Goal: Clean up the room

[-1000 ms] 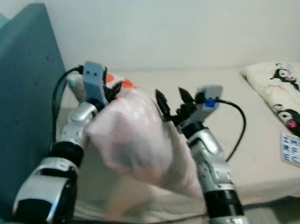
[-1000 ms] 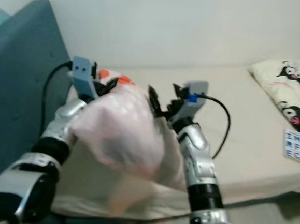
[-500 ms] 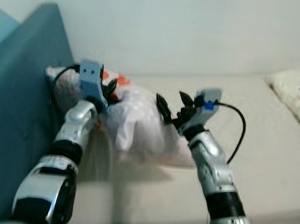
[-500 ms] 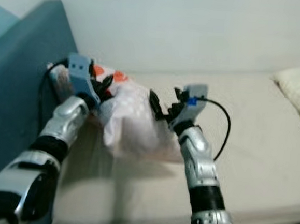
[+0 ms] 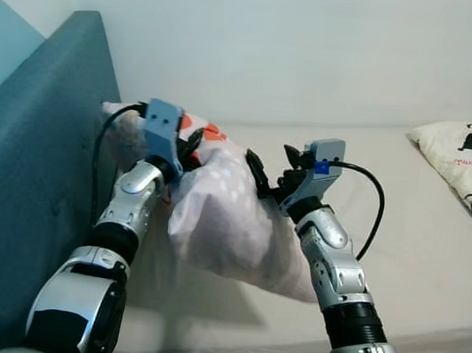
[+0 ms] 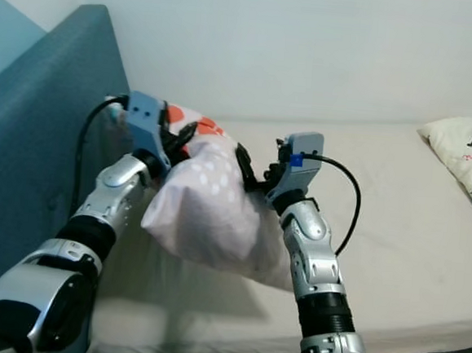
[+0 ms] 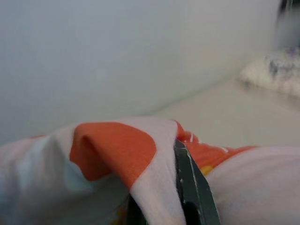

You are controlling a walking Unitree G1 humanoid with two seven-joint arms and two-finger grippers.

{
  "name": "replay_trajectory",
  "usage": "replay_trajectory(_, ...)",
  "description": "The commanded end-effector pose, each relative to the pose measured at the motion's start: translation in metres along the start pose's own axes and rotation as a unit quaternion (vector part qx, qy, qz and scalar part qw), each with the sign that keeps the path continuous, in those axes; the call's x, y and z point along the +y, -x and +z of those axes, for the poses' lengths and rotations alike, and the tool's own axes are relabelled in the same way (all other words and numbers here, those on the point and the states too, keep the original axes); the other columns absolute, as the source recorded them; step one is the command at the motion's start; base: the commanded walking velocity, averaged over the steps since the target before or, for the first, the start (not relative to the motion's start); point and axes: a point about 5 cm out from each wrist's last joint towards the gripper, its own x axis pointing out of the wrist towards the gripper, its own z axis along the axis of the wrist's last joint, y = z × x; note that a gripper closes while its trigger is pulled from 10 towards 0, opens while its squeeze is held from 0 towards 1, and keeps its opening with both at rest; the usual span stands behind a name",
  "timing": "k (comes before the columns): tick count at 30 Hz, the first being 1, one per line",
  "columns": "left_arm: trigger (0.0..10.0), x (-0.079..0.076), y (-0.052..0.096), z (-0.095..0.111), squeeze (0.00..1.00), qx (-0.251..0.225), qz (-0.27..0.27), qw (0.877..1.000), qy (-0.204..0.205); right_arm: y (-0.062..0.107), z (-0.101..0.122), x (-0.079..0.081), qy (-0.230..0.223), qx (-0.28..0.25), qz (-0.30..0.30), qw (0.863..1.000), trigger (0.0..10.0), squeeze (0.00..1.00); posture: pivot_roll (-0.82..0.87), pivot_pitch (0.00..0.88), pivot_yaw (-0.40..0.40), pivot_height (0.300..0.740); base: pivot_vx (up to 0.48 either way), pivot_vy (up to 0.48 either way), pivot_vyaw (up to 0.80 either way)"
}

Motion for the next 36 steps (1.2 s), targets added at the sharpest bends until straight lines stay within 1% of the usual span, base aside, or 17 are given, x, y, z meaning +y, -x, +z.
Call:
replay_trajectory(1, 10.0, 0.002, -0.007, 0.016, 0.0, -0.027, 0.014, 0.998, -0.049, 0.003, -0.002, -0.003, 0.004, 0.008, -0.011, 1.0, 10.0, 0.0, -0.27, 0.071, 0.015, 0.74, 0.0, 0.0, 0.0)
replay_trajectory(5, 10.0, -0.003, 0.005, -0.024, 0.0, 0.075, 0.064, 0.991, -0.086, 0.008, -0.005, -0.004, 0.011, 0.014, -0.023, 1.0, 10.0, 0.0, -0.29, 0.088, 0.025, 0.74, 0.0, 0.0, 0.0)
replay_trajectory(6, 10.0, -0.003, 0.005, -0.024, 0.0, 0.075, 0.064, 0.991, -0.086, 0.008, -0.005, -0.004, 0.011, 0.014, -0.023, 1.0, 10.0, 0.0, -0.29, 0.088, 0.025, 0.74, 0.0, 0.0, 0.0)
replay_trajectory(8, 10.0, -0.007, 0.012, -0.039, 0.0, 0.107, 0.081, 0.987, -0.093, 0.01, -0.005, -0.005, 0.012, 0.015, -0.027, 0.999, 10.0, 0.0, -0.29, 0.096, 0.025, 0.74, 0.0, 0.0, 0.0)
replay_trajectory(9, 10.0, -0.009, 0.015, -0.046, 0.0, 0.119, 0.092, 0.985, -0.083, 0.011, -0.005, -0.005, 0.012, 0.015, -0.028, 0.999, 10.0, 0.0, -0.3, 0.101, 0.026, 0.74, 0.0, 0.0, 0.0)
replay_trajectory(14, 10.0, -0.013, 0.02, -0.055, 0.0, 0.137, 0.109, 0.981, -0.083, 0.013, -0.005, -0.005, 0.012, 0.016, -0.03, 0.999, 10.0, 0.0, -0.31, 0.11, 0.028, 0.74, 0.0, 0.0, 0.0)
replay_trajectory(15, 10.0, -0.014, 0.024, -0.061, 0.0, 0.15, 0.138, 0.973, -0.109, 0.017, -0.006, -0.004, 0.013, 0.017, -0.031, 0.999, 10.0, 0.0, -0.32, 0.127, 0.034, 0.74, 0.0, 0.0, 0.0)
replay_trajectory(16, 10.0, -0.013, 0.025, -0.062, 0.0, 0.154, 0.152, 0.969, -0.119, 0.019, -0.006, -0.004, 0.012, 0.018, -0.032, 0.999, 10.0, 0.0, -0.32, 0.127, 0.034, 0.74, 0.0, 0.0, 0.0)
replay_trajectory(20, 10.0, -0.009, 0.027, -0.063, 0.0, 0.159, 0.179, 0.962, -0.13, 0.021, -0.007, -0.003, 0.012, 0.019, -0.036, 0.999, 10.0, 0.0, -0.33, 0.137, 0.038, 0.74, 0.0, 0.0, 0.0)
replay_trajectory(24, 10.0, 0.007, 0.037, -0.07, 0.0, 0.189, 0.215, 0.937, -0.198, 0.029, -0.009, -0.002, 0.012, 0.025, -0.051, 0.998, 10.0, 0.0, -0.36, 0.166, 0.059, 0.74, 0.0, 0.0, 0.0)
replay_trajectory(25, 10.0, 0.007, 0.037, -0.07, 0.0, 0.189, 0.215, 0.937, -0.198, 0.029, -0.009, -0.002, 0.012, 0.025, -0.051, 0.998, 10.0, 0.0, -0.36, 0.166, 0.059, 0.74, 0.0, 0.0, 0.0)
replay_trajectory(26, 10.0, 0.011, 0.039, -0.071, 0.0, 0.195, 0.215, 0.932, -0.219, 0.031, -0.009, -0.002, 0.011, 0.025, -0.055, 0.998, 10.0, 0.0, -0.36, 0.174, 0.061, 0.74, 0.0, 0.0, 0.0)
replay_trajectory(28, 10.0, 0.013, 0.04, -0.071, 0.0, 0.199, 0.215, 0.928, -0.232, 0.032, -0.009, -0.001, 0.011, 0.026, -0.057, 0.998, 10.0, 0.0, -0.36, 0.176, 0.062, 0.74, 0.0, 0.0, 0.0)
replay_trajectory(30, 10.0, 0.02, 0.044, -0.073, 0.0, 0.206, 0.204, 0.914, -0.285, 0.037, -0.009, -0.001, 0.011, 0.028, -0.064, 0.998, 10.0, 0.0, -0.37, 0.194, 0.068, 0.74, 0.0, 0.0, 0.0)
replay_trajectory(33, 10.0, 0.03, 0.051, -0.075, 0.0, 0.219, 0.196, 0.892, -0.343, 0.04, -0.009, 0.001, 0.01, 0.029, -0.07, 0.997, 10.0, 0.0, -0.38, 0.206, 0.073, 0.74, 0.0, 0.0, 0.0)
replay_trajectory(35, 10.0, 0.037, 0.054, -0.076, 0.0, 0.231, 0.196, 0.881, -0.365, 0.041, -0.008, 0.002, 0.008, 0.029, -0.071, 0.997, 10.0, 0.0, -0.38, 0.21, 0.074, 0.74, 0.0, 0.0, 0.0)
replay_trajectory(36, 10.0, 0.037, 0.054, -0.076, 0.0, 0.231, 0.196, 0.881, -0.365, 0.041, -0.008, 0.002, 0.008, 0.029, -0.071, 0.997, 10.0, 0.0, -0.38, 0.21, 0.074, 0.74, 0.0, 0.0, 0.0)
